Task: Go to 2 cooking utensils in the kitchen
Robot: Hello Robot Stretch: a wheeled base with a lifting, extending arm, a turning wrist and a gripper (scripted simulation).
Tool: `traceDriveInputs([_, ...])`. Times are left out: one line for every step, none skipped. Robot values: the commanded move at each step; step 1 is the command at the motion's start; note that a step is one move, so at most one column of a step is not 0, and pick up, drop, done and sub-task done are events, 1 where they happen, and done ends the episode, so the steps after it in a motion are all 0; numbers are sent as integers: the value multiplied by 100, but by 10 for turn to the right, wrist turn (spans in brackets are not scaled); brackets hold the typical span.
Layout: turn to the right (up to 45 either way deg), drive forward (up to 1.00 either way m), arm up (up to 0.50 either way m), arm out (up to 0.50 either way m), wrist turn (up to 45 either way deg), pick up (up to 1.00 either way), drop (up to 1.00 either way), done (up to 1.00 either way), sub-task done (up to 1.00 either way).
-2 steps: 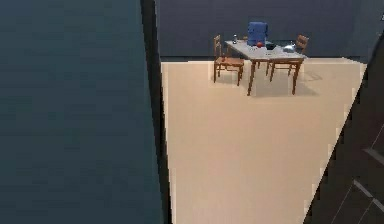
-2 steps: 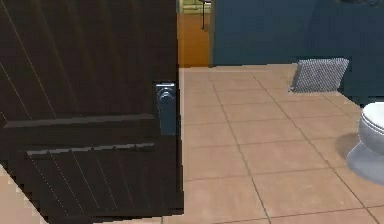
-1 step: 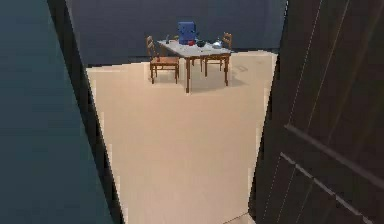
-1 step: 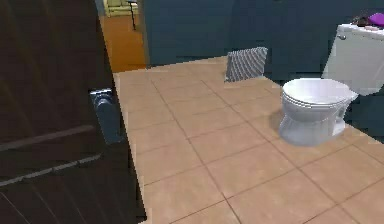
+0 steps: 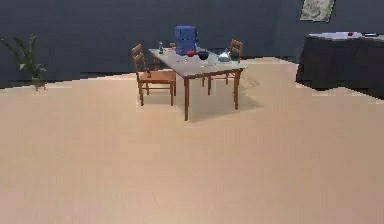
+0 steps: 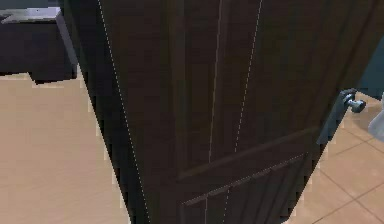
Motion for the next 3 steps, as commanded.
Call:
traceDriveInputs([90, 0, 0, 0, 0, 0, 0, 0, 0])
traceDriveInputs([0, 100, 0, 0, 0, 0, 0, 0, 0])
traceDriveInputs([0, 100, 0, 0, 0, 0, 0, 0, 0])
